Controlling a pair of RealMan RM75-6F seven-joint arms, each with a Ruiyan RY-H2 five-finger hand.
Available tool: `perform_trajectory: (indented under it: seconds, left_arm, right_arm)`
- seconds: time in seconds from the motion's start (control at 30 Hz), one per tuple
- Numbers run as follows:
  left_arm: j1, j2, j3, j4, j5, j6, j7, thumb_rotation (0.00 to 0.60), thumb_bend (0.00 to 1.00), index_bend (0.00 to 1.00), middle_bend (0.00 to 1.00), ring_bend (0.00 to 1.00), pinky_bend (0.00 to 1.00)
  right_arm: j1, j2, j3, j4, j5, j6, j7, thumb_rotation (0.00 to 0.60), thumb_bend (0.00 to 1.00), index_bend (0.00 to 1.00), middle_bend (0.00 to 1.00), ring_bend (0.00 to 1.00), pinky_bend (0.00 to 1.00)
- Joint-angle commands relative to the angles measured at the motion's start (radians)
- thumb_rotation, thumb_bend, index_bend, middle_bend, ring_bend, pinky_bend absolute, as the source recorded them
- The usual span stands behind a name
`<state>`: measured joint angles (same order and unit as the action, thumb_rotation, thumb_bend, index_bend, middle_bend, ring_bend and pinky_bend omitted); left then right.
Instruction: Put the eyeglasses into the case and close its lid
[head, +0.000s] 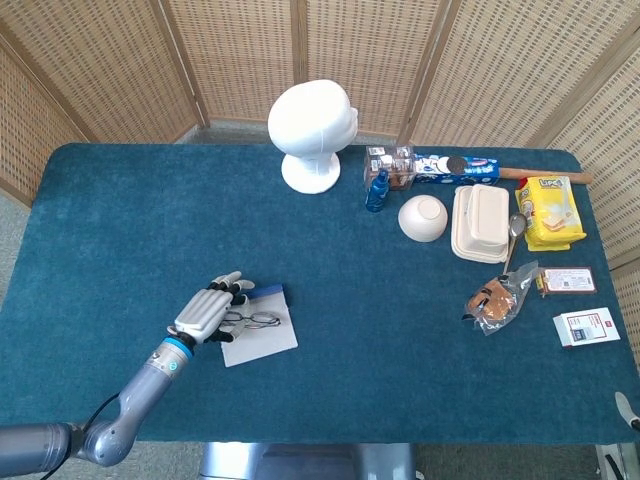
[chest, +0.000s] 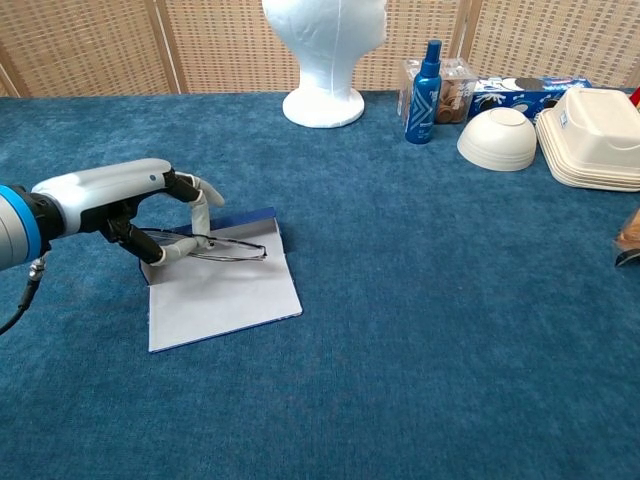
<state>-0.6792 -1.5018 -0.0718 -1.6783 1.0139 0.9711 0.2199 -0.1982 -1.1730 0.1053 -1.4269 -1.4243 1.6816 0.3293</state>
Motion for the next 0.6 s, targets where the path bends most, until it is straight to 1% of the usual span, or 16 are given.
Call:
perform_trajectory:
  seconds: [0.03,0.37,0.6]
  left_arm:
    - [0.004,-0.021,-0.003,0.019,-0.008,0.013,0.014,0.6,0.46,0.53,0.17,0.0,0.06]
    - [0.006,-0.089,-0.013,0.083,-0.011,0.024,0.04,0.6,0.46,0.52,0.17,0.0,0.05]
    - [0.012,-0.108,-0.014,0.1,-0.005,0.027,0.047,0.6,0.45,0.51,0.16,0.0,0.05]
  right_arm:
    - [-0.001,0.001,0.001,0.002,0.002,0.0,0.002,0.56,0.24,0.06,0.17,0.0,0.17]
    - [-0.006,0.002,0.004,0.009,0.008,-0.002,0.014,0.553,0.24,0.06,0.17,0.0,0.17]
    - [-0.009,0.003,0.005,0.012,0.008,0.0,0.018,0.551,0.24,0.05,0.17,0.0,0.17]
